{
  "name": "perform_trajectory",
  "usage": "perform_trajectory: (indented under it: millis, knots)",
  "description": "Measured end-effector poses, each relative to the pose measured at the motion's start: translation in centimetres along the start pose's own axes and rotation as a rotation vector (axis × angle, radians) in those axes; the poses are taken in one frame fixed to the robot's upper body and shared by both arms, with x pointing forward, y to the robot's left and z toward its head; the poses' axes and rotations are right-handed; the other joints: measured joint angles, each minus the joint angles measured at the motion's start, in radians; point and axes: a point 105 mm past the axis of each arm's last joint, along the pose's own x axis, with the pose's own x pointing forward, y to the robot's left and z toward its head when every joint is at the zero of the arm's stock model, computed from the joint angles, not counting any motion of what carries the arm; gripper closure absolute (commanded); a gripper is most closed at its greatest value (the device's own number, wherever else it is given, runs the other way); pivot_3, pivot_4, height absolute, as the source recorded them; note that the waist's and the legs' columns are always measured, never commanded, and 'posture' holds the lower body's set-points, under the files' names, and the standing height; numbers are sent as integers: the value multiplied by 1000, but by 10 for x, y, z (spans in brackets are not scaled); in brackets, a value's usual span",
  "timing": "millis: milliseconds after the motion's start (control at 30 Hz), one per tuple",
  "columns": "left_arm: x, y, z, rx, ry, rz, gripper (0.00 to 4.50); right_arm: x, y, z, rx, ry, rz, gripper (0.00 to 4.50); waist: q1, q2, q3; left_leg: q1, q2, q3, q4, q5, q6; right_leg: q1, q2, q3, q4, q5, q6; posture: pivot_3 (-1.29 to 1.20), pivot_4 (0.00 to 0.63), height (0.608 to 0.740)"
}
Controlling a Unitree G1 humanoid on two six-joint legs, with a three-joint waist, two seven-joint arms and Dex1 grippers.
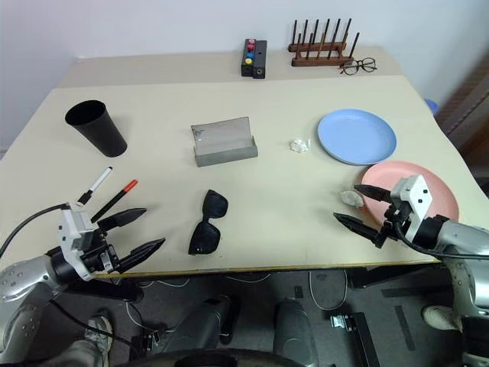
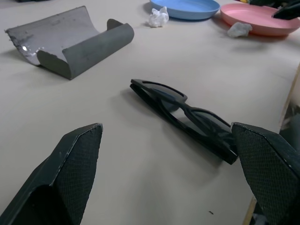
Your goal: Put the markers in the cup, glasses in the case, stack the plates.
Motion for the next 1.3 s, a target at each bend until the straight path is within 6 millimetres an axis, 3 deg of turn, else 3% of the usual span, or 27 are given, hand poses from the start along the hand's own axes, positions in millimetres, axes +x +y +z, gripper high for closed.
perform_trajectory:
  millis: [333,567,733,900,1000,1167,1300]
  knots:
    - [3,13,3,13,-21,19,14,10,-1,26,-72,-63,-13,53,3,0,0,0,0,0,0,-1,-1,0,0,0,0,0,0,0,150,740]
    - [6,14,1,3,-26,22,14,13,0,24,-61,-47,-7,53,0,0,0,0,0,0,0,0,0,0,0,0,0,0,0,0,150,740]
    - [1,18,0,1,-19,44,14,23,9,22,-59,-37,41,53,0,0,0,0,0,0,0,0,1,0,0,0,0,0,0,0,150,740]
    - [-1,27,-3,-20,-44,124,14,45,17,32,-96,-105,80,53,-1,0,0,0,0,0,0,0,1,0,0,0,0,0,0,0,150,740]
    - [0,34,-3,-64,-76,222,14,66,31,38,-105,-156,166,53,-1,0,0,0,0,0,0,0,1,-1,1,0,0,1,1,0,150,740]
    - [6,48,-1,-81,-38,304,14,90,44,69,-231,-239,387,53,0,0,0,1,0,-1,1,1,0,0,1,-1,0,2,2,0,150,740]
    - [1,61,3,-42,86,322,14,99,59,57,-243,-193,547,53,1,-2,0,0,0,-1,-1,0,0,-2,1,-2,1,3,4,0,150,740]
